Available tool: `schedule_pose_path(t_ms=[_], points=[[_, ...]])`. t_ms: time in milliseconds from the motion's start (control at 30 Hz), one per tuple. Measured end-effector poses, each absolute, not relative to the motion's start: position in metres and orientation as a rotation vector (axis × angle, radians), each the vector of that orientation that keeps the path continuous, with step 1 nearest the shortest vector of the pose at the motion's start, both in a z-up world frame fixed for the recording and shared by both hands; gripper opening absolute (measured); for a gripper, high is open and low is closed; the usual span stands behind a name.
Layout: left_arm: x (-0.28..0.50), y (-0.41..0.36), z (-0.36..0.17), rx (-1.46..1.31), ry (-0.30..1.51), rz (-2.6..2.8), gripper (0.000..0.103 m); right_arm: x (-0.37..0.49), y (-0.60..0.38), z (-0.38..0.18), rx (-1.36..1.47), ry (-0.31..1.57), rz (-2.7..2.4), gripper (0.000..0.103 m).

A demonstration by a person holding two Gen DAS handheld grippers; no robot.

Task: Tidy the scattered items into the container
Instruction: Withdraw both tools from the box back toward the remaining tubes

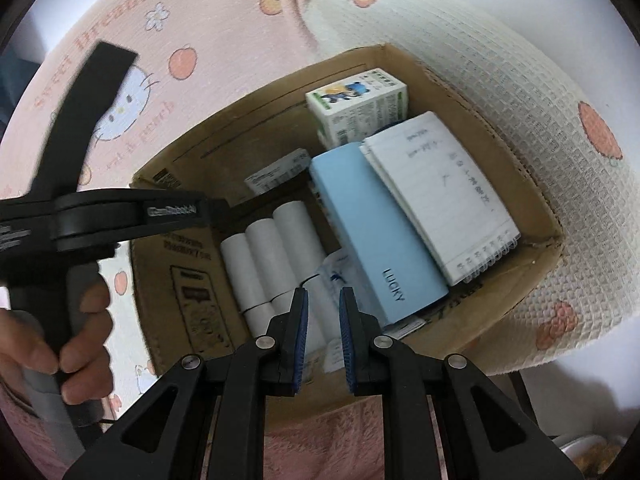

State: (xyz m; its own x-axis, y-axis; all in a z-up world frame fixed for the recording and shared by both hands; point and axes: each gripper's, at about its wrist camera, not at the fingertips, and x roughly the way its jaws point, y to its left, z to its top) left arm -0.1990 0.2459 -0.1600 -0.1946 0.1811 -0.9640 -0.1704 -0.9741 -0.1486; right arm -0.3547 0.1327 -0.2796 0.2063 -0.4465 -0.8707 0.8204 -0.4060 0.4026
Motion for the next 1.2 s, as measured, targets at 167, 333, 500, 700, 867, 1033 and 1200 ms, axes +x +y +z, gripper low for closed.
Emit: schedule_pose_path(t_ms=[167, 333, 500, 700, 867, 1033, 1200], points=[[-0.179, 0.219, -0.154, -1.62, 0.1, 2.332, 0.039, -0.339, 0.14, -0.267, 1.338, 0.426, -1.482, 0.012], [-0.148, 0.189, -0.147, -1.444, 0.095, 2.383, 0.05, -0.317, 0.151, -0.249, 1.218, 0.44, -1.521, 0.012], [-0.129, 0.154, -0.145, -1.368, 0.113, 2.381, 0.054, -0.294, 0.162, -0.243, 1.115, 0.429, -1.51, 0.012], [-0.106, 0.126, -0.151, -1.345, 0.085, 2.409, 0.055, -0.268, 0.171, -0.241, 1.041, 0.483, -1.485, 0.012], [-0.086, 0.1, -0.163, -1.355, 0.108, 2.453, 0.055, -0.244, 0.178, -0.232, 0.935, 0.516, -1.478, 0.012], [-0.075, 0.069, -0.18, -1.424, 0.067, 2.492, 0.055, -0.219, 0.173, -0.222, 0.897, 0.484, -1.41, 0.012], [-0.076, 0.029, -0.197, -1.498, -0.046, 2.508, 0.055, -0.191, 0.161, -0.22, 0.835, 0.494, -1.342, 0.032]])
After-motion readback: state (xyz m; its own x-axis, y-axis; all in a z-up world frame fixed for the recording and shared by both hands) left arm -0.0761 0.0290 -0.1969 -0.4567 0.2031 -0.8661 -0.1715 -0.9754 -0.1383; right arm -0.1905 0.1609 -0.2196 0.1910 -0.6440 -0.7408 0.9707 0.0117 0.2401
